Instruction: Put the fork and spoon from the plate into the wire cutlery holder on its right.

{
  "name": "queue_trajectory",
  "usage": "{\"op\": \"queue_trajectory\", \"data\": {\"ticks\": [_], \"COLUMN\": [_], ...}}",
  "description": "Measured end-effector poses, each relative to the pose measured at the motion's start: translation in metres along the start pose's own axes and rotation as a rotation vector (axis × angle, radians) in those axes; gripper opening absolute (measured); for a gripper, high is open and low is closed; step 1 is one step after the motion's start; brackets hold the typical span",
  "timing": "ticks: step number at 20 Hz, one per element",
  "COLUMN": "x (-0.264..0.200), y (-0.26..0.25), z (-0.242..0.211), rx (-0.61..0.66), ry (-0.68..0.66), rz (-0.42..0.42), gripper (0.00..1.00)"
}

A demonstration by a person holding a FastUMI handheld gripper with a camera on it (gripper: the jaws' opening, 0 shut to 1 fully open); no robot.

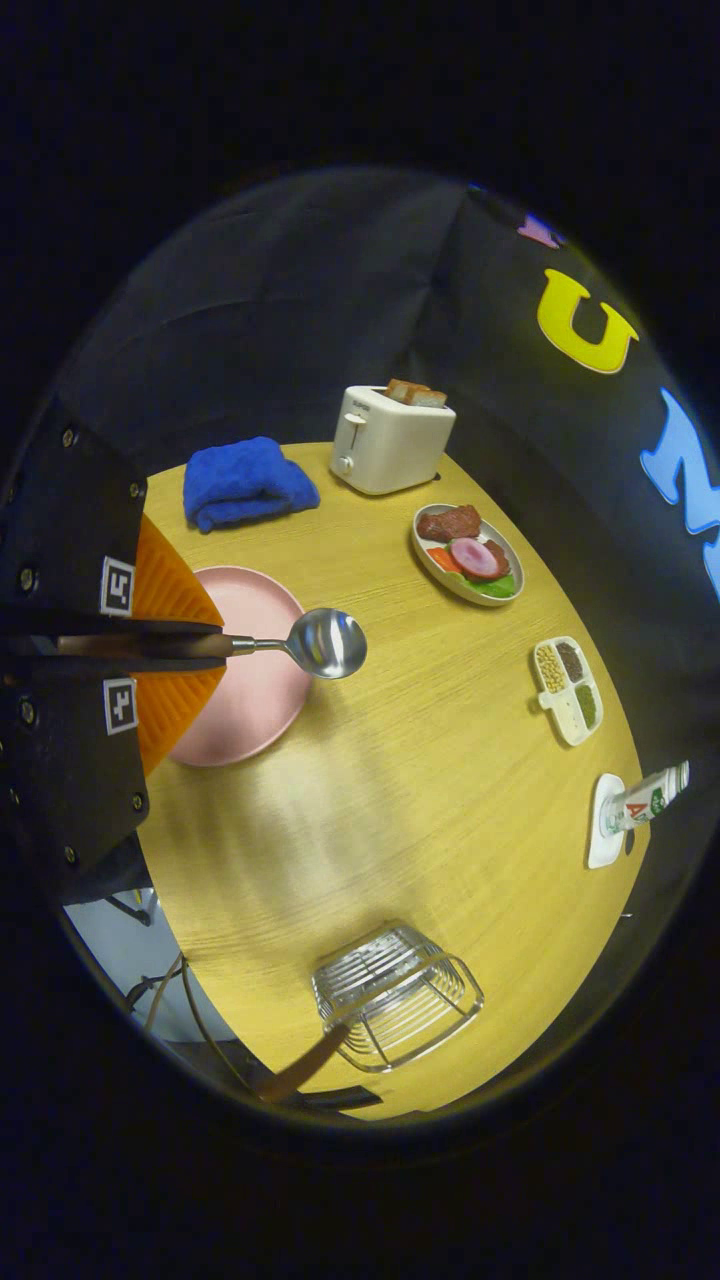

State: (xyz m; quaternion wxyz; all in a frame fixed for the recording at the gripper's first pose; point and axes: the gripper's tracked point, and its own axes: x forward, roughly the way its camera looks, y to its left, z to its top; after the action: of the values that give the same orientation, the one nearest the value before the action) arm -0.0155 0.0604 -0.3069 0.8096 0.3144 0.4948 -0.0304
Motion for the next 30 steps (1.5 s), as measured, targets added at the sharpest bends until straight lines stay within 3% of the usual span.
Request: {"op": "queue_trajectory", "data": {"ticks": [8,14,20,30], "x": [-0.077,-0.117,-0.117,-0.106], "y": [-0.066,-0.128,-0.168,-0.179], "z": [0.063,0.073,0.053,0.052], "rx": [0.075,0.107,0.122,0.149], "ry": [-0.130,-0.146,-0.049,0.057], "rz": [-0.055,-0.122,-0.172,-0.178], "gripper": [0.08,0.08,0.08,0.08]}}
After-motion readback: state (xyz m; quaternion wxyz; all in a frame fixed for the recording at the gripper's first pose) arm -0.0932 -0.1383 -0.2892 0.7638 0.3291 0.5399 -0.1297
